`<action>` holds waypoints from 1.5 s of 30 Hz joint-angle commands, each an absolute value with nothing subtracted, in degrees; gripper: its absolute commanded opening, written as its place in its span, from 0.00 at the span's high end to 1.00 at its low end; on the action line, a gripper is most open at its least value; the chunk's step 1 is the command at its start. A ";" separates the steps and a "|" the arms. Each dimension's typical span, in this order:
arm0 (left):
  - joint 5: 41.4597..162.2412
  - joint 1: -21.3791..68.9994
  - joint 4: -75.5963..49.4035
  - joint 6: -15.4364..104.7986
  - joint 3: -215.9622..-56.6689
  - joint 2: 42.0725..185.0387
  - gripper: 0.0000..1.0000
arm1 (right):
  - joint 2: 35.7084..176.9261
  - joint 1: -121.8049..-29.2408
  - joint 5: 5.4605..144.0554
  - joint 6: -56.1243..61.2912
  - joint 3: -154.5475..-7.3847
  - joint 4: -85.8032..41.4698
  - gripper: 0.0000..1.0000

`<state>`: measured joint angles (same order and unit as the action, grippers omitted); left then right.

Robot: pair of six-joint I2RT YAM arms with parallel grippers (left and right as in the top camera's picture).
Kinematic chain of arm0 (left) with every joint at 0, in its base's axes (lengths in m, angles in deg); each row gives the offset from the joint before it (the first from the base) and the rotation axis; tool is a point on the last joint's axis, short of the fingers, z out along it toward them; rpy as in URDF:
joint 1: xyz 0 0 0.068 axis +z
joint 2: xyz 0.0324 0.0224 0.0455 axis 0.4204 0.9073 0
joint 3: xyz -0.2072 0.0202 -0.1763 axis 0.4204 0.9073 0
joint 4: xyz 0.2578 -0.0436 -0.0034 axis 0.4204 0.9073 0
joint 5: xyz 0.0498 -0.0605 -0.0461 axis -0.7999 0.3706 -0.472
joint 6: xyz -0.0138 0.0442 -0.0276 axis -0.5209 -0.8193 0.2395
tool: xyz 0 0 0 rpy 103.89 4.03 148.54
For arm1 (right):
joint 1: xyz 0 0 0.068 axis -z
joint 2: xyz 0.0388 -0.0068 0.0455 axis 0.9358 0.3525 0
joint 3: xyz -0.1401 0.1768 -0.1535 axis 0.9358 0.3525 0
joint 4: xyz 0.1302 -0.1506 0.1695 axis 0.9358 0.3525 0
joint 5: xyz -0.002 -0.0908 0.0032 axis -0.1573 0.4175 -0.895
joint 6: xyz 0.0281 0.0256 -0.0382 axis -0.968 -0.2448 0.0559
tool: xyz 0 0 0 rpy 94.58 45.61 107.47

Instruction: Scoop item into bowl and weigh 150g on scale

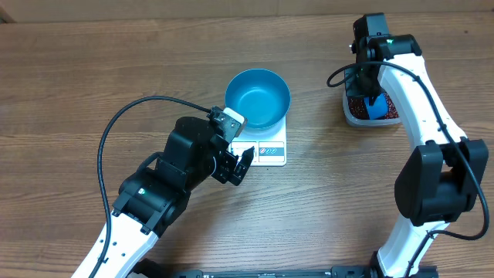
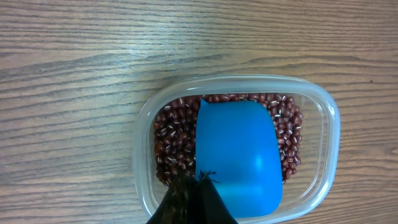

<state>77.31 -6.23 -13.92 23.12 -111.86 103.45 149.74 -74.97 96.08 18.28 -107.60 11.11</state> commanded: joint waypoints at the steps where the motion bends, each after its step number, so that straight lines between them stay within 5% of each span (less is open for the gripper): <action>1: 78.31 -6.12 -14.16 23.69 -111.49 103.67 0.00 | 150.76 -73.92 92.04 15.19 -108.98 11.83 0.96; 45: 78.33 -6.12 -14.22 23.69 -111.49 103.67 0.00 | 150.76 -62.53 65.44 16.72 -107.42 11.00 0.96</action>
<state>77.50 -6.23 -13.92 23.12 -111.86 103.45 149.74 -63.32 72.45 16.92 -107.99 10.87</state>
